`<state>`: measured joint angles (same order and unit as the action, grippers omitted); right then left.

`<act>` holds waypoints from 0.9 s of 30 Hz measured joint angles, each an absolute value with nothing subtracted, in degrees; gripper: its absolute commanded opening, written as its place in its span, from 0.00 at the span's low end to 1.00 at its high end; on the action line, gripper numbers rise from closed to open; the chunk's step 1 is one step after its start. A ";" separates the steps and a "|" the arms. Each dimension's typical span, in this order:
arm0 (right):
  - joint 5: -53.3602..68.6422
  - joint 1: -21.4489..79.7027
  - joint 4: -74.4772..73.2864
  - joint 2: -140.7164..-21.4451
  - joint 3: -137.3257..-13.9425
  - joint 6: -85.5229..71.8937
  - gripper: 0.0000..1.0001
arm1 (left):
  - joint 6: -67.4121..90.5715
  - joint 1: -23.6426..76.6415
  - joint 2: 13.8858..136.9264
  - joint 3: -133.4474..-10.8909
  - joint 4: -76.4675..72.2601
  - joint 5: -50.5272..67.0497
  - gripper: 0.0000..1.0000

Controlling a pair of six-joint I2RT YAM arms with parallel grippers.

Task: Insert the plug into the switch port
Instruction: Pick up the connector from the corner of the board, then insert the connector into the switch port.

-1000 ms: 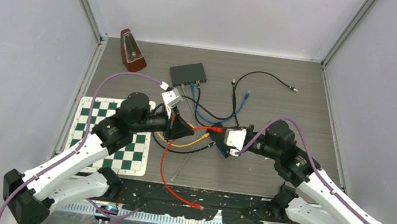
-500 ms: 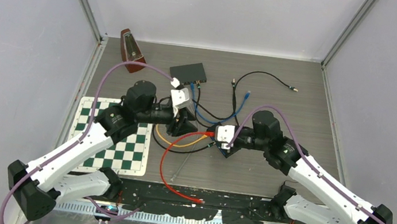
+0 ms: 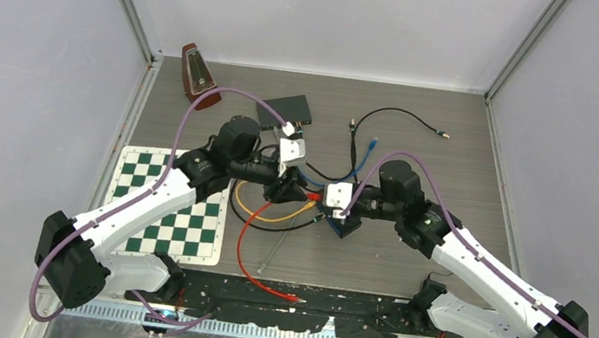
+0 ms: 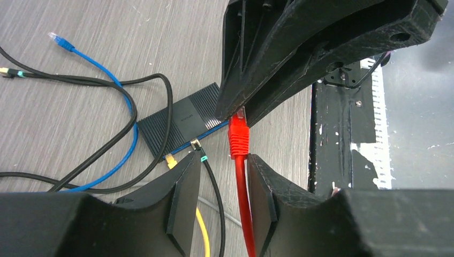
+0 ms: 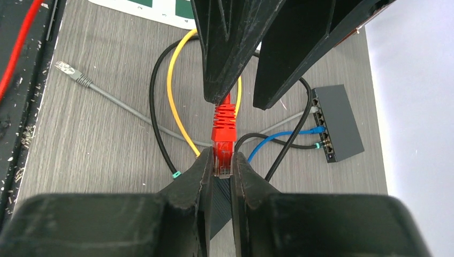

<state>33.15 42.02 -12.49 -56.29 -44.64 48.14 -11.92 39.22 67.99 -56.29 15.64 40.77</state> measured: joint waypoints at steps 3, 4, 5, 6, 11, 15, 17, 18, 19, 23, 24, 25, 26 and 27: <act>32.91 41.67 -12.49 -57.67 -44.77 48.12 0.05 | -12.64 38.94 69.49 -56.29 15.29 41.47 0.34; 32.86 41.60 -12.49 -58.15 -44.77 48.12 0.05 | -12.80 38.89 69.87 -56.29 15.29 41.65 0.33; 32.84 41.58 -12.43 -58.41 -44.80 48.10 0.05 | -12.97 38.87 70.13 -56.29 15.25 41.76 0.32; 32.86 41.60 -12.12 -58.76 -44.80 48.07 0.05 | -13.19 38.89 70.37 -56.29 15.16 41.91 0.31; 33.01 41.63 -10.90 -59.64 -45.06 47.72 0.05 | -14.09 38.94 70.54 -56.29 14.90 42.15 0.25; 33.04 41.63 -10.39 -60.25 -45.67 47.51 0.05 | -14.17 38.94 70.54 -56.29 14.70 42.17 0.14; 32.95 41.63 -10.35 -60.27 -45.67 47.37 0.05 | -14.26 38.94 70.54 -56.29 14.63 42.11 0.08; 32.93 41.63 -10.33 -60.27 -45.67 47.22 0.05 | -14.24 38.94 70.54 -56.29 14.61 42.11 0.01; 32.93 41.63 -10.31 -60.27 -45.67 47.05 0.05 | -14.24 38.94 70.54 -56.29 14.61 42.09 0.00; 32.84 41.63 -10.33 -60.25 -45.67 46.30 0.12 | -13.91 38.94 70.54 -56.10 14.44 41.82 0.00; 32.51 41.63 -10.28 -60.25 -45.67 45.71 0.20 | -13.50 38.94 70.50 -55.79 13.89 41.45 0.00; 32.21 41.60 -10.26 -60.25 -45.67 45.06 0.25 | -12.69 38.96 70.43 -55.40 13.10 40.91 0.00; 31.40 41.63 -10.20 -60.25 -45.67 43.72 0.35 | -11.77 38.98 70.17 -54.52 11.64 40.05 0.00; 30.55 41.63 -10.04 -60.25 -45.67 42.26 0.43 | -10.55 39.00 69.76 -53.36 9.67 39.05 0.00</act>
